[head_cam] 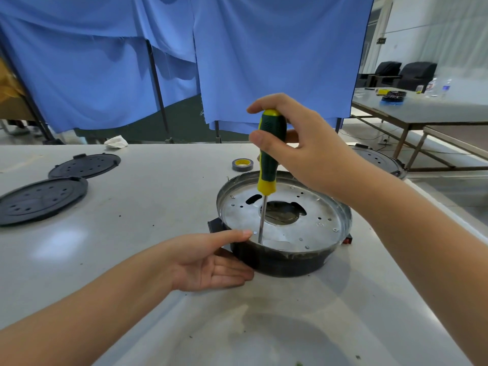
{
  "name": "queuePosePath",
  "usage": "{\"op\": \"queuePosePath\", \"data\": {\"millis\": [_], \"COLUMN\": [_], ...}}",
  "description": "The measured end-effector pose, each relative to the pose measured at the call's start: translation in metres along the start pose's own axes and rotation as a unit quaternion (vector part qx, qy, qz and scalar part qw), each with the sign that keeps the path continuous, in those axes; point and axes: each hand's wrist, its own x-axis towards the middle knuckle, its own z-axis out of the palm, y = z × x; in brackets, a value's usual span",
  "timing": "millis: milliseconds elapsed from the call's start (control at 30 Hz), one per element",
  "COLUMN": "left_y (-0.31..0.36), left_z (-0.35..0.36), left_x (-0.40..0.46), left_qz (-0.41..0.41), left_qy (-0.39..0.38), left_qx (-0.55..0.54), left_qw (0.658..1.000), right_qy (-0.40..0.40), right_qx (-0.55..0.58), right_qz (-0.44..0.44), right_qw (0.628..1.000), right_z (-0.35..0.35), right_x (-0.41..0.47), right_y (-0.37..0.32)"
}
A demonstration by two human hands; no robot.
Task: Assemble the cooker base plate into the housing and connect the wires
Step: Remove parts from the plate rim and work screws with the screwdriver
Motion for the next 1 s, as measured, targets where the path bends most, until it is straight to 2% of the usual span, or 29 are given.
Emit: {"op": "queuePosePath", "data": {"millis": [267,367,500,633,700,867,933,1000], "left_y": [0.002,0.007,0.027,0.045,0.047,0.033,0.025,0.020], "left_z": [-0.003,-0.003,-0.005,0.005,0.014,0.027,0.026,0.025], "left_x": [-0.007,-0.012,-0.034,-0.041,-0.032,-0.002,0.005,0.008], "left_qz": [0.005,0.030,0.116,0.305,0.362,0.418,0.431,0.437], "left_qy": [0.014,0.032,0.074,0.094,0.095,0.071,0.060,0.058], "left_qx": [0.078,0.176,0.363,0.435,0.429,0.368,0.316,0.278], "left_qw": [0.997,0.983,0.922,0.842,0.822,0.827,0.843,0.854], "right_qy": [-0.008,-0.020,-0.071,-0.063,-0.031,0.086,0.096,0.067], "right_qx": [0.010,0.004,0.067,0.066,0.054,-0.009,-0.043,0.000], "right_qz": [0.010,0.010,0.052,0.046,0.036,0.049,0.056,0.077], "right_qw": [1.000,1.000,0.994,0.995,0.997,0.995,0.993,0.995], "right_z": [0.005,0.004,-0.002,-0.005,-0.003,0.015,0.022,0.022], "right_x": [-0.003,-0.004,0.001,0.006,0.006,0.003,0.004,0.008], "right_y": [-0.001,-0.005,-0.008,-0.005,-0.002,0.004,0.005,0.005]}}
